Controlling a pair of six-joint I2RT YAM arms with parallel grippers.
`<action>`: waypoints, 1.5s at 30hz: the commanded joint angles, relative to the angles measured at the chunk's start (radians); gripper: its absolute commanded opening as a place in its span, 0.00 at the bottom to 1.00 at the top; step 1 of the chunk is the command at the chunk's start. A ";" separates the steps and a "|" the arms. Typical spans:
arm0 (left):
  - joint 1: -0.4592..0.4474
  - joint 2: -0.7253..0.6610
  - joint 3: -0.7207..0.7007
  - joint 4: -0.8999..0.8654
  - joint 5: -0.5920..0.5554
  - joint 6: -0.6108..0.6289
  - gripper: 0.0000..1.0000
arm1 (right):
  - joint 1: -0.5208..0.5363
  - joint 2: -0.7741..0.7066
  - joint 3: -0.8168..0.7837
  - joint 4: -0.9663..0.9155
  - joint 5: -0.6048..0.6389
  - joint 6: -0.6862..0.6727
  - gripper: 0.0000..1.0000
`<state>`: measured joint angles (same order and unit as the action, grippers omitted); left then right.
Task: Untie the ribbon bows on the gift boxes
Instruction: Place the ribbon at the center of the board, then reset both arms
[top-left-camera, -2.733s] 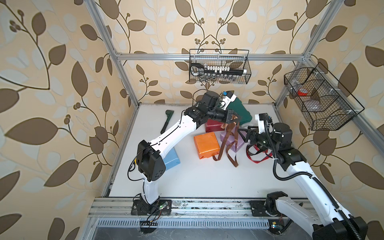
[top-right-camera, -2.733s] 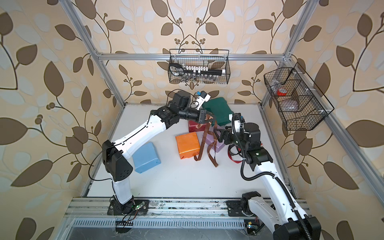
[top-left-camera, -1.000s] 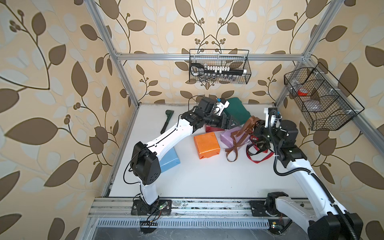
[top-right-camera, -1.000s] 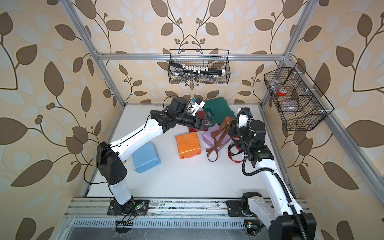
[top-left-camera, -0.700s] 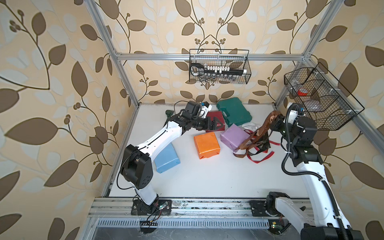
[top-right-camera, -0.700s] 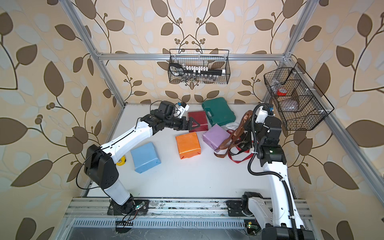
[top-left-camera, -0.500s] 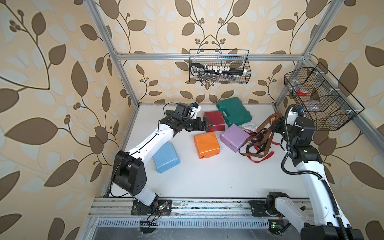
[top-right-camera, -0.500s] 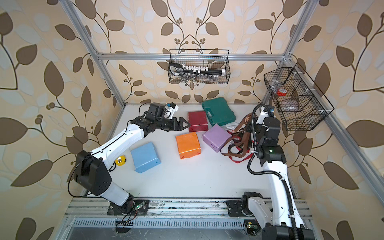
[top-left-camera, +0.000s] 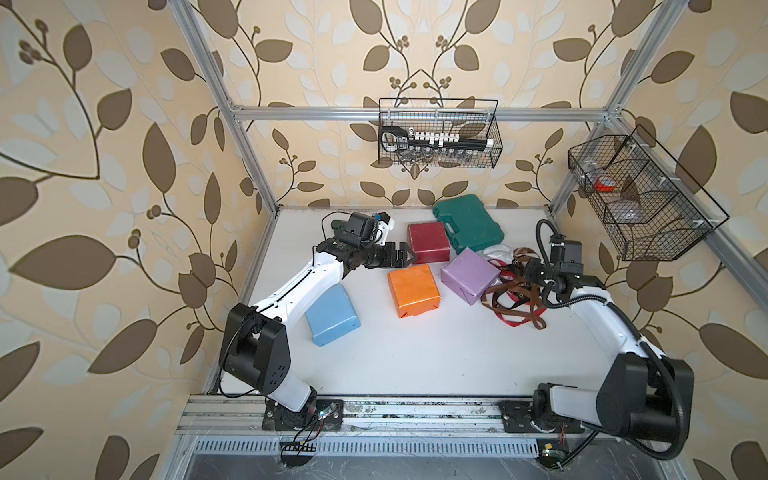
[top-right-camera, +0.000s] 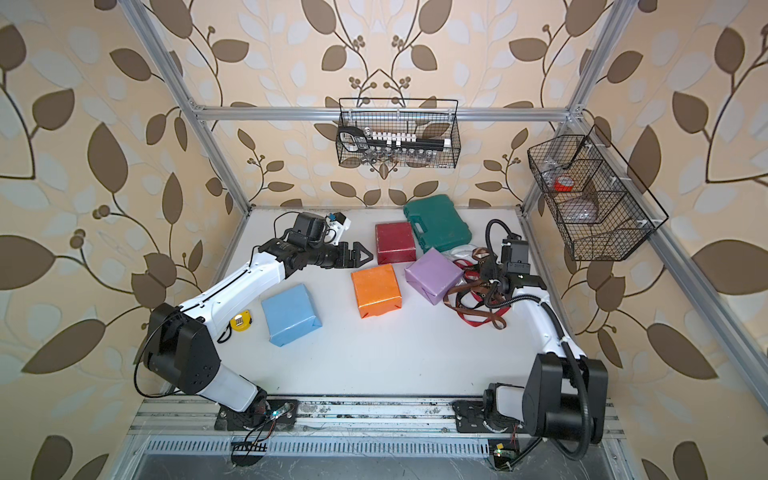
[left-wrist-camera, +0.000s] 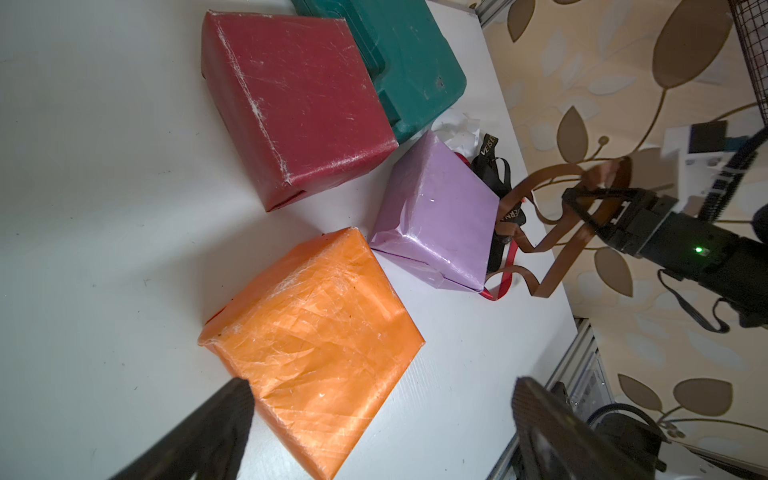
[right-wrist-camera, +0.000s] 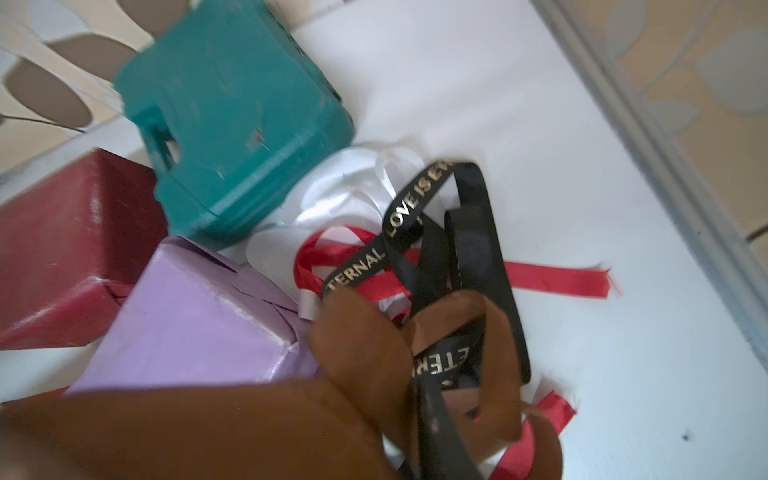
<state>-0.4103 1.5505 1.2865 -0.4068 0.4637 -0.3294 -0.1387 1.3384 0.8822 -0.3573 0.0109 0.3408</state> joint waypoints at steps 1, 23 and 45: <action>0.011 -0.054 -0.007 -0.035 -0.043 0.050 0.99 | -0.010 0.074 0.042 -0.146 -0.029 0.049 0.46; 0.254 -0.229 -0.237 -0.010 -0.241 0.042 0.99 | 0.086 -0.180 -0.290 0.489 0.060 -0.233 0.81; 0.317 -0.226 -0.826 0.884 -0.775 0.282 0.99 | 0.111 0.173 -0.660 1.504 -0.021 -0.303 0.99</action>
<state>-0.1028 1.3025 0.4942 0.2726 -0.2741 -0.1051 -0.0326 1.4853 0.2161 1.0451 0.0223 0.0544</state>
